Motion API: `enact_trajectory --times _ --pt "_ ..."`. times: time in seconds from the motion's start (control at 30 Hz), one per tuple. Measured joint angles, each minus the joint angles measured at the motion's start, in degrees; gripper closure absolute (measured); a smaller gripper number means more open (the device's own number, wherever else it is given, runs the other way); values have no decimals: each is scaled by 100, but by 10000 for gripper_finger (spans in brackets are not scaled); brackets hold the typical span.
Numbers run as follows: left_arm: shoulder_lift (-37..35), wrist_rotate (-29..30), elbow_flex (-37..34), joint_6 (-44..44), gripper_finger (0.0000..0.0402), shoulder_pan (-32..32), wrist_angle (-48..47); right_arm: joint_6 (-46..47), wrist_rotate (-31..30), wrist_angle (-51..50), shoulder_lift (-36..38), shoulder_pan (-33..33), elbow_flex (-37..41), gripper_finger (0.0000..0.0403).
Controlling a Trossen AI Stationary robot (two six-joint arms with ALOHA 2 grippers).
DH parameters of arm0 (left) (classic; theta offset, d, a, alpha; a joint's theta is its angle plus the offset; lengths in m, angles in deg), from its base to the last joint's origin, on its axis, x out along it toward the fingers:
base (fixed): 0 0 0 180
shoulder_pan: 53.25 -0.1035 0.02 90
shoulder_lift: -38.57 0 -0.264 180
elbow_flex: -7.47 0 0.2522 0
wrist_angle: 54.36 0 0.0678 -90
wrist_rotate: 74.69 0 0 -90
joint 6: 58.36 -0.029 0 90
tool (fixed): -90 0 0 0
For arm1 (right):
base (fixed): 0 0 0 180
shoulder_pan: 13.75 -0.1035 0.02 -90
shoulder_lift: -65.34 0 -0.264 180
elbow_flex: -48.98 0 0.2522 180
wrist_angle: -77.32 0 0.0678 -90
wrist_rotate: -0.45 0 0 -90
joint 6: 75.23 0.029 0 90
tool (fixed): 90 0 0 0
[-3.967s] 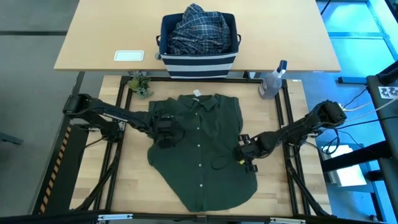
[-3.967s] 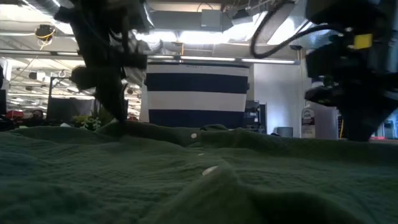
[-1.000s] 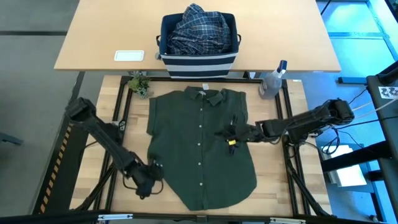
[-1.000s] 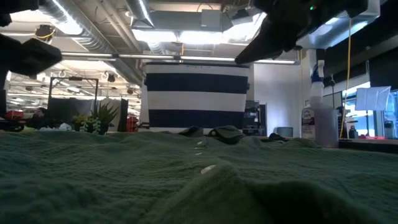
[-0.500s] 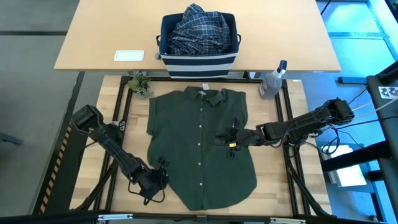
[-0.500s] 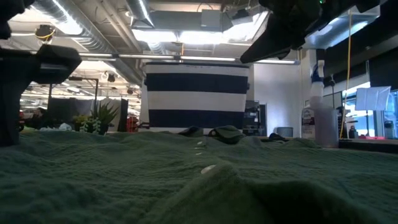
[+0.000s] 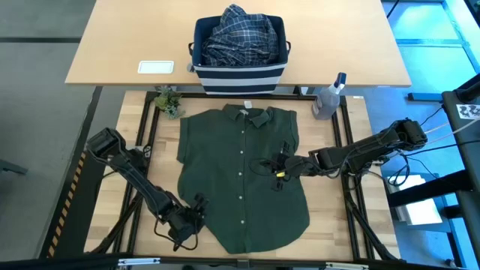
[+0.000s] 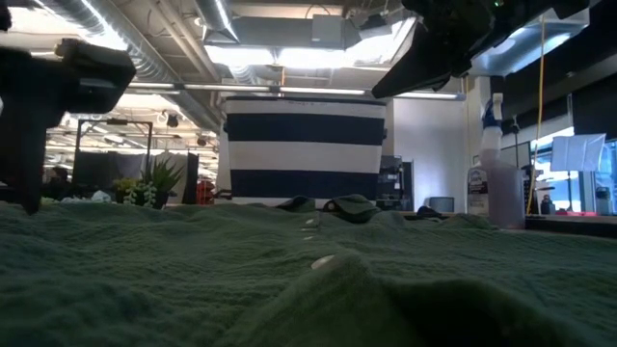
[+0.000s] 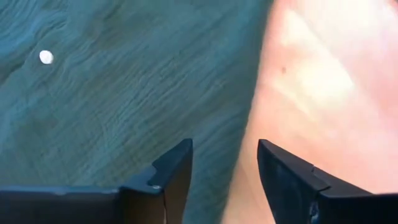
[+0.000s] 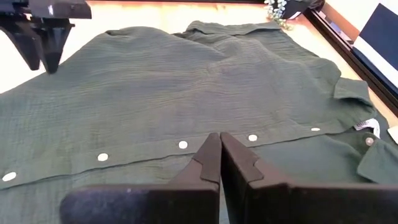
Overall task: Fold Laundry from Bin
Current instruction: Fold the green polo shirt
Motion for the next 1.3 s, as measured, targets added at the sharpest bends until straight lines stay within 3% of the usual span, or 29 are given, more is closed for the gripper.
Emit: enact_trajectory --times 0.23,0.43,0.63,0.93,1.3 --pt "278 326 4 -618 226 7 79 -125 -143 4 0 0 0 402" --pt "248 561 2 -598 290 -210 245 -368 -223 48 0 0 -2 402" --pt "248 -172 0 -445 391 -549 235 -416 -296 46 0 0 -4 402" --pt "248 -2210 0 60 399 -1592 769 -419 -296 45 0 0 -4 402" --pt "248 -3893 0 -581 401 -2992 1110 -419 -293 33 0 0 -4 402"
